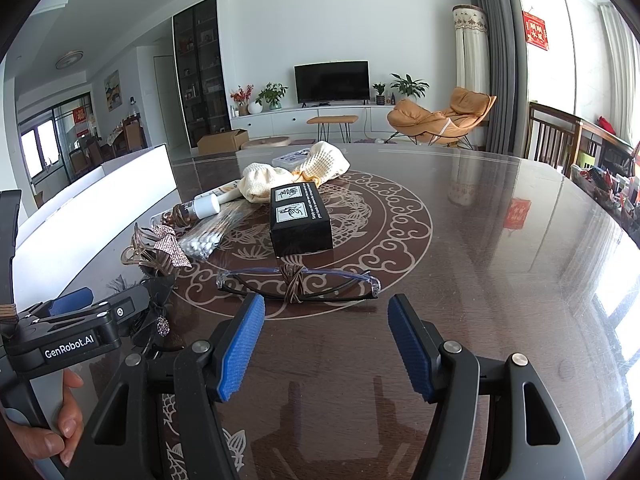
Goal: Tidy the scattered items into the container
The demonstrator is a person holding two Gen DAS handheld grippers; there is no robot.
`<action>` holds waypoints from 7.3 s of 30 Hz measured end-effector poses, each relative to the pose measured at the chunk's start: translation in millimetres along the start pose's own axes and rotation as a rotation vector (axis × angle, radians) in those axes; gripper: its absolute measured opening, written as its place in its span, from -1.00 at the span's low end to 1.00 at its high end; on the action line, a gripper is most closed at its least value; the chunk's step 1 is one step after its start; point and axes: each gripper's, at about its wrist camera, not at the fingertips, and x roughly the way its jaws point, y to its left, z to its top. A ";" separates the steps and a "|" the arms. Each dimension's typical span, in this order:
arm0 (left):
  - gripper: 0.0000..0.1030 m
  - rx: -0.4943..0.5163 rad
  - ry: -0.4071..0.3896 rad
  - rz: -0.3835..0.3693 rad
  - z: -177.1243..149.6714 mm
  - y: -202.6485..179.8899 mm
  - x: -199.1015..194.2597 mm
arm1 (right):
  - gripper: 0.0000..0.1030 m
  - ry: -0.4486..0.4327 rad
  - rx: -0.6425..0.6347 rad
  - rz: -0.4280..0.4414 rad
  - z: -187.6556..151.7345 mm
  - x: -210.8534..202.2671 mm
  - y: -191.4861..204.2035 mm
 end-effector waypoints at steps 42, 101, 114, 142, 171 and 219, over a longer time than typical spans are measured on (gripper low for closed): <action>1.00 -0.009 0.000 -0.005 2.6 8.4 1.0 | 0.27 0.000 0.002 0.001 -0.3 0.2 0.1; 1.00 -0.025 0.003 -0.012 2.9 17.8 2.6 | 0.27 0.000 0.004 0.001 -0.5 1.0 0.2; 1.00 -0.025 0.004 -0.013 2.7 17.5 2.9 | 0.27 0.000 0.006 0.002 -0.8 0.8 0.4; 1.00 -0.029 0.035 -0.020 4.2 18.5 5.6 | 0.27 0.026 0.010 0.004 0.2 5.7 -2.9; 1.00 0.020 0.288 0.123 7.3 20.6 38.3 | 0.27 0.016 0.039 0.032 -0.2 4.2 -8.4; -0.25 0.078 0.224 -0.250 15.9 41.5 -10.3 | -0.69 0.435 -0.616 0.401 62.9 76.1 26.8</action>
